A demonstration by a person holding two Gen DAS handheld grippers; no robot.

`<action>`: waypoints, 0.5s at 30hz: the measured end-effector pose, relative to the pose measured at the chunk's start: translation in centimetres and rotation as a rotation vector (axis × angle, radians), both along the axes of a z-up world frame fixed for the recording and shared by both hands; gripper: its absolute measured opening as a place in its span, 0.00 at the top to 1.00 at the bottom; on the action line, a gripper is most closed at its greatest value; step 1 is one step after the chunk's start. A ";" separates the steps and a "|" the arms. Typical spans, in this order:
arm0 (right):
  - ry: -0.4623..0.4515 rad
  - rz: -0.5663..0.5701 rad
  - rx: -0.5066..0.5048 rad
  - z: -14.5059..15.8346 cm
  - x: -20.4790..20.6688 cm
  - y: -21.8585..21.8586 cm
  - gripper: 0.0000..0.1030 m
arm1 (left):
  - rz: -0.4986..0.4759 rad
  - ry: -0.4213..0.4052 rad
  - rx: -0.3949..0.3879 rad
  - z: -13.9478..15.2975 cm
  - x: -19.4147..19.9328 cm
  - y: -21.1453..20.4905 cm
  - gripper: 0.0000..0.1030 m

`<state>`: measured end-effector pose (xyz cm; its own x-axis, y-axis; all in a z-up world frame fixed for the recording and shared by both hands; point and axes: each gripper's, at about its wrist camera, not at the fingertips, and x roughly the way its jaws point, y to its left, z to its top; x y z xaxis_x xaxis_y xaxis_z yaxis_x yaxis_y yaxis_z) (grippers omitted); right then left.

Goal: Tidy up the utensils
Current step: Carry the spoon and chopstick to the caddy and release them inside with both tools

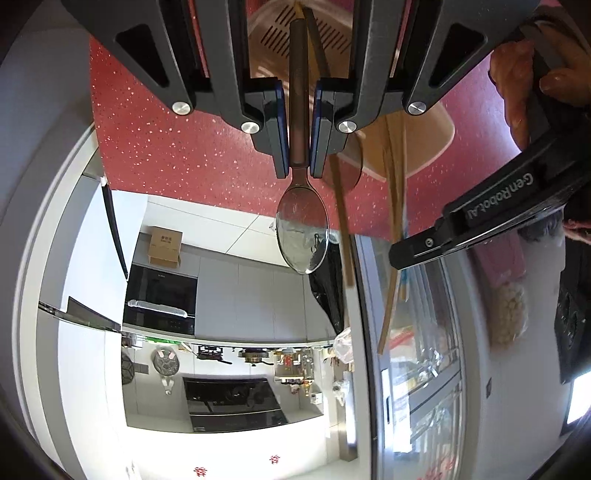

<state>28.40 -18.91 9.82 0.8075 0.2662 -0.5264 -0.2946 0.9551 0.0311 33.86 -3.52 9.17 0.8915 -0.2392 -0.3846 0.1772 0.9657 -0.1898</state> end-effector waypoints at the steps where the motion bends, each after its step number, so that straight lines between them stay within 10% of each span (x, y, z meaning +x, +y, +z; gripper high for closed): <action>1: 0.001 0.001 -0.007 -0.1 -0.1 0.2 0.88 | 0.002 0.012 0.008 -0.2 -0.1 0.0 0.67; 15: 0.077 0.009 -0.008 -1.1 -0.4 0.5 0.88 | 0.011 0.085 0.080 -1.0 -1.9 0.8 0.66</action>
<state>27.98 -18.42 8.76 0.7621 0.2689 -0.5889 -0.3004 0.9527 0.0463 31.91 -2.76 8.16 0.8571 -0.1955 -0.4766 0.1533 0.9801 -0.1262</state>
